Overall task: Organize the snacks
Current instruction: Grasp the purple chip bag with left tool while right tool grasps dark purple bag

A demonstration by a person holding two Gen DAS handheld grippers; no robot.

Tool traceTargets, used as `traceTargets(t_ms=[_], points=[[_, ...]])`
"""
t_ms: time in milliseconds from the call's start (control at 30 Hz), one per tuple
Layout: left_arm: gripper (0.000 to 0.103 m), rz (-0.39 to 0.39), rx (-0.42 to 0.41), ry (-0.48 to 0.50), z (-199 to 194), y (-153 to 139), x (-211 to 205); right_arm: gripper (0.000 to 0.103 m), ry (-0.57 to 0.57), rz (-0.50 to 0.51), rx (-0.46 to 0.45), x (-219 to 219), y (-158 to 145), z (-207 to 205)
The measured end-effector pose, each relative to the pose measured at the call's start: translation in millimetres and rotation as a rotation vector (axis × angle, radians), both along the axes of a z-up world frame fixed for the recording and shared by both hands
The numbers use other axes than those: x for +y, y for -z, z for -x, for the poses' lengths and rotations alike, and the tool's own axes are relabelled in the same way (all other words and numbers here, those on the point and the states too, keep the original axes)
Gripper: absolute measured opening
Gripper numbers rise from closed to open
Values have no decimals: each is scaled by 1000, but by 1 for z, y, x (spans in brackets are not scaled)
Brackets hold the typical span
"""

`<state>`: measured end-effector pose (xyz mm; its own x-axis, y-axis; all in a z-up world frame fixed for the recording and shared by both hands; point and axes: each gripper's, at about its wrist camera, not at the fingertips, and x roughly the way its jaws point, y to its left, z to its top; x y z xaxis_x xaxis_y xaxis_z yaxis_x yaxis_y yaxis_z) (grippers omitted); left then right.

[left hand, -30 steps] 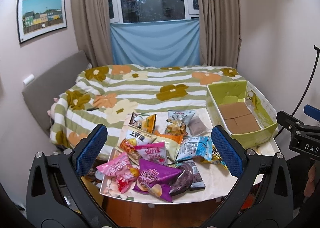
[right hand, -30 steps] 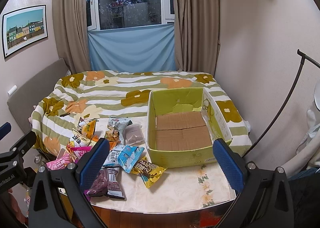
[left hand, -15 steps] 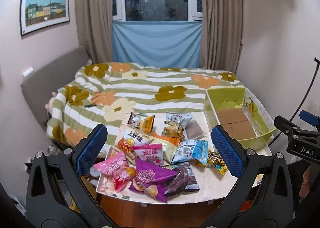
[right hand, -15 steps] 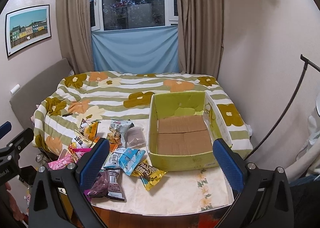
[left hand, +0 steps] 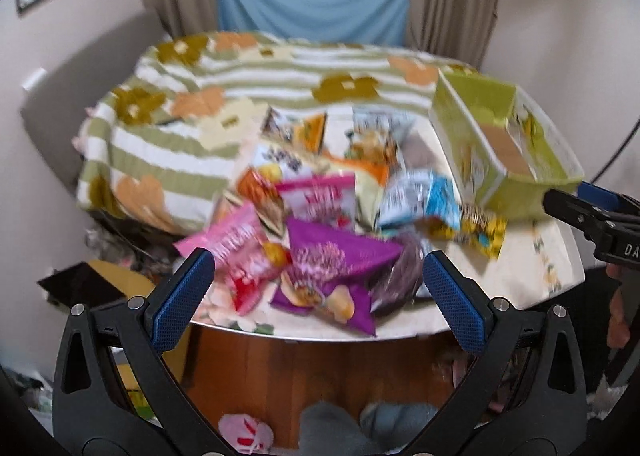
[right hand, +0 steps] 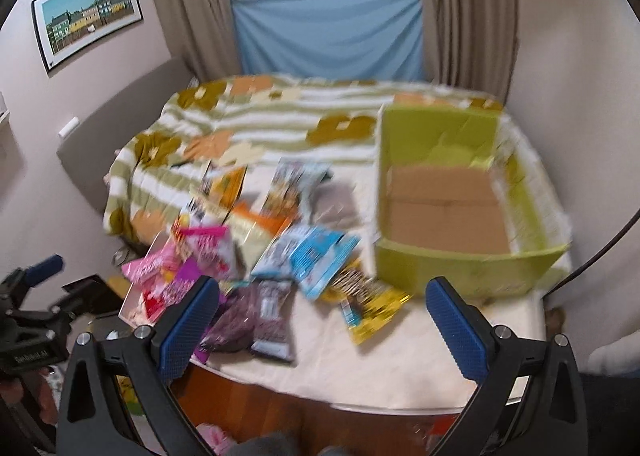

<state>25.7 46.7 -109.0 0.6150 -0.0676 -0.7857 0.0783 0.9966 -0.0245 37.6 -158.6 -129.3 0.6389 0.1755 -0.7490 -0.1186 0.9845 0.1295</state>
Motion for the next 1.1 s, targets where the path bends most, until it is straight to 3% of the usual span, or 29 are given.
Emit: traceTargets(t_ms=[300, 533, 733, 800, 867, 1100], points=[[102, 54, 168, 150, -45, 88, 9, 103, -77, -48, 179, 44, 76, -31], [93, 73, 250, 231, -66, 128, 4, 103, -83, -41, 287, 64, 117, -41], [89, 109, 287, 255, -79, 145, 3, 101, -87, -110, 332, 61, 132, -52], [74, 120, 294, 269, -81, 148, 3, 100, -93, -115, 338, 62, 135, -57], [73, 128, 305, 278, -83, 149, 2, 100, -96, -118, 346, 65, 139, -62], [66, 144, 305, 297, -81, 145, 5, 88, -111, -144, 387, 74, 150, -75]])
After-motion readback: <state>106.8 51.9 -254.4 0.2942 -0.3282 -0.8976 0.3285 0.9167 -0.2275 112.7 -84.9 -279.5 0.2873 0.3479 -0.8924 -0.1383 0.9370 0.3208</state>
